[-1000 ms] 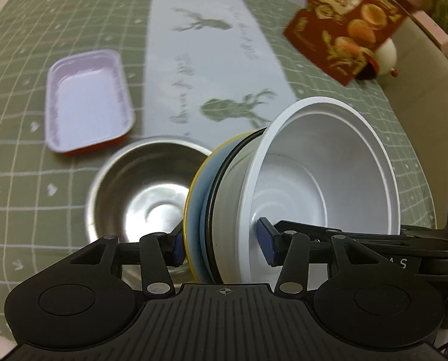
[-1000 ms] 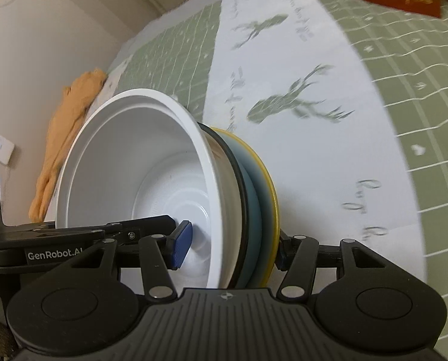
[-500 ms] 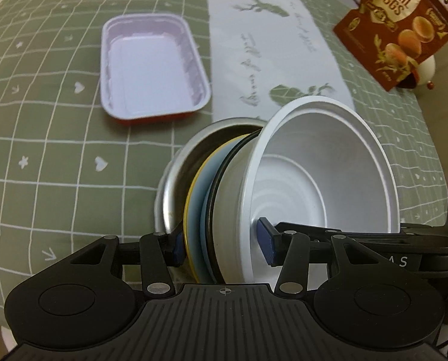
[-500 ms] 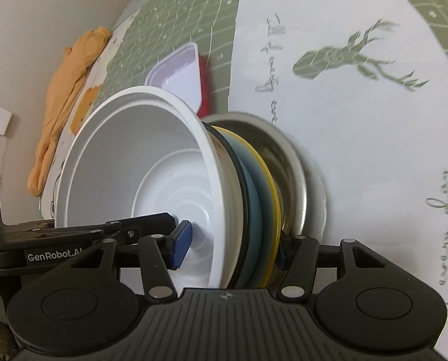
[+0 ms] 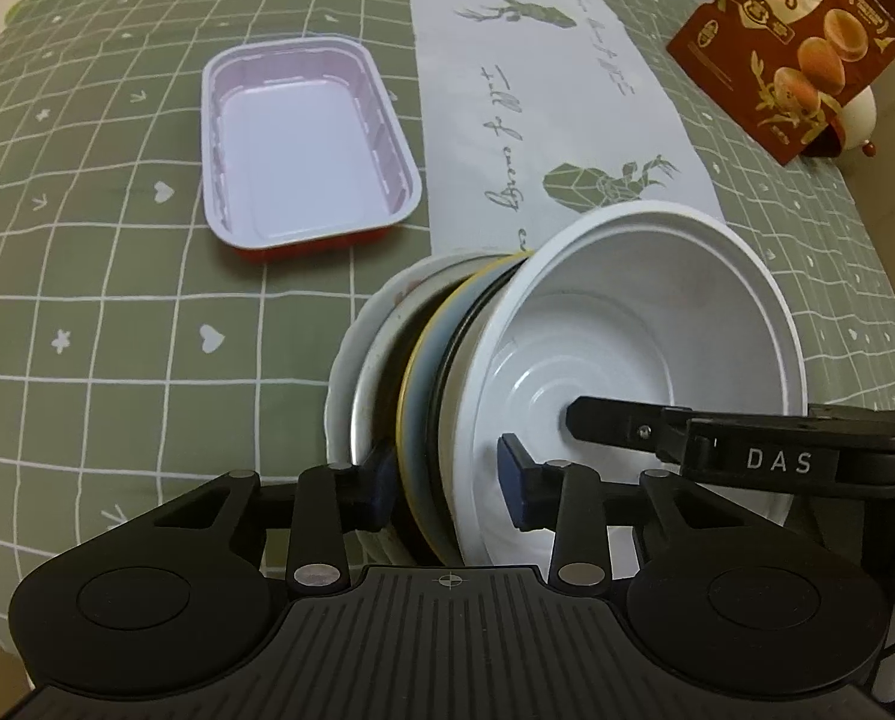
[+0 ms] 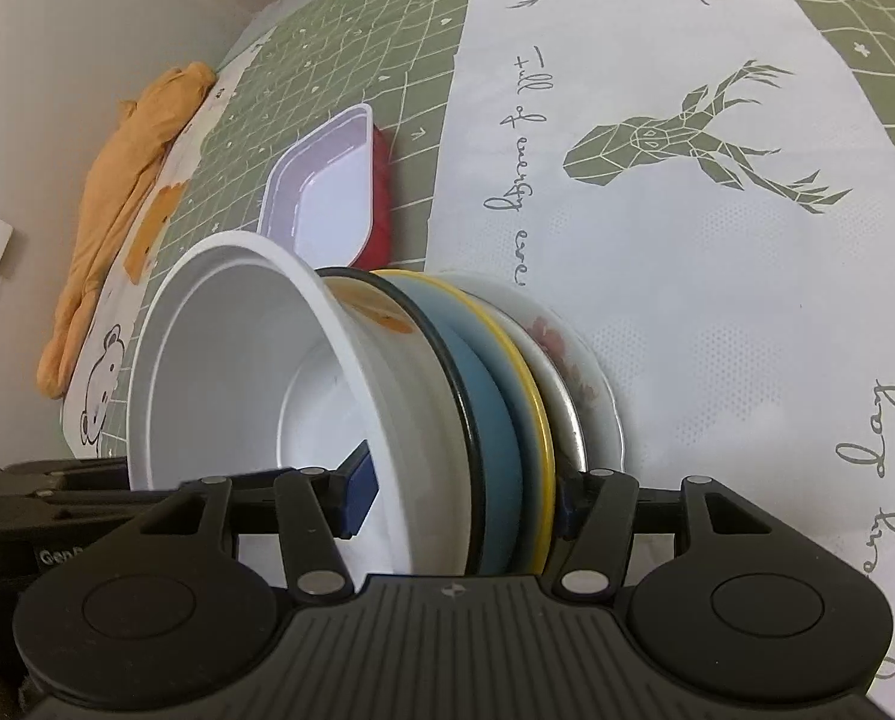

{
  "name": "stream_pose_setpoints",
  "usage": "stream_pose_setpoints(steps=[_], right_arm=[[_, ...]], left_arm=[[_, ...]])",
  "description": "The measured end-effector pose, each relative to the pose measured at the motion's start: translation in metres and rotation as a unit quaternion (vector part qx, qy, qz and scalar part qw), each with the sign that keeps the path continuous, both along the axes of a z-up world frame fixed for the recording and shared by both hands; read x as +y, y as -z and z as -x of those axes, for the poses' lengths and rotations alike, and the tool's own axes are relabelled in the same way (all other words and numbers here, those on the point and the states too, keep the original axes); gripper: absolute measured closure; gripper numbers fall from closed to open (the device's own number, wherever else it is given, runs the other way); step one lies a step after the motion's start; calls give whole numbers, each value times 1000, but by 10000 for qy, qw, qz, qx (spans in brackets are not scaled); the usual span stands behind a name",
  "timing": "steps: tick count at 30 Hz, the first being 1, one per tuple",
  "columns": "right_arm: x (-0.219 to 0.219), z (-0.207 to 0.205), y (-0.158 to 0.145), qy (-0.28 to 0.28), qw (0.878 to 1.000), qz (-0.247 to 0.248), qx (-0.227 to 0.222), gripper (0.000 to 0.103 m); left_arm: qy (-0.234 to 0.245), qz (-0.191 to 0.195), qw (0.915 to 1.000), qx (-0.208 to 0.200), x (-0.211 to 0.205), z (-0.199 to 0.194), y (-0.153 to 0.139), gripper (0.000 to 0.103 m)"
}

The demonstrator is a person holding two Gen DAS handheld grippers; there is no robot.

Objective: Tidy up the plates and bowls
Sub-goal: 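Lower the bowl stack onto the steel bowl with both tools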

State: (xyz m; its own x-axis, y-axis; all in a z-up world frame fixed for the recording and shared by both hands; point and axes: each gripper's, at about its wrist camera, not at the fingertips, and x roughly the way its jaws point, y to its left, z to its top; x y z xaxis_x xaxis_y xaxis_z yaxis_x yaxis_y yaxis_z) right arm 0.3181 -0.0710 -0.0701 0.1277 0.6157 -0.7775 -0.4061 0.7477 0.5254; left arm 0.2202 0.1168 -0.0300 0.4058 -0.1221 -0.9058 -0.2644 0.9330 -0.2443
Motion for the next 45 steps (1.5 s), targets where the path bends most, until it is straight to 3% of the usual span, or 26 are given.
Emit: stream_pose_setpoints(steps=[5,21,24,28,32,37,41,45], right_arm=[[-2,0,1,36,10000,-33,1,47],[-5,7,-5,-82,9999,55,-119,48],[-6,9,-10,-122,9996,104,-244,49],[-6,13,-21,-143,9981,233,-549,49],[-11,16,-24,-121,9978,220,-616,49],[-16,25,-31,-72,9938,452,-1015,49],[-19,28,-35,-56,9932,480,-1059,49],[-16,34,-41,61,9907,614,-1211,49]], left_arm=[[-6,-150,9999,-3,-4,1,-3,72],[-19,-242,9997,8,-3,2,-6,76],[9,-327,9993,-163,-5,4,-16,82],[76,-493,9977,-452,-11,7,-36,82],[177,-575,9970,-484,-18,7,-41,82],[275,-501,9974,-437,-22,8,-35,82],[263,-536,9969,-520,-19,10,-33,82],[211,-235,9969,-721,-8,17,-33,81]])
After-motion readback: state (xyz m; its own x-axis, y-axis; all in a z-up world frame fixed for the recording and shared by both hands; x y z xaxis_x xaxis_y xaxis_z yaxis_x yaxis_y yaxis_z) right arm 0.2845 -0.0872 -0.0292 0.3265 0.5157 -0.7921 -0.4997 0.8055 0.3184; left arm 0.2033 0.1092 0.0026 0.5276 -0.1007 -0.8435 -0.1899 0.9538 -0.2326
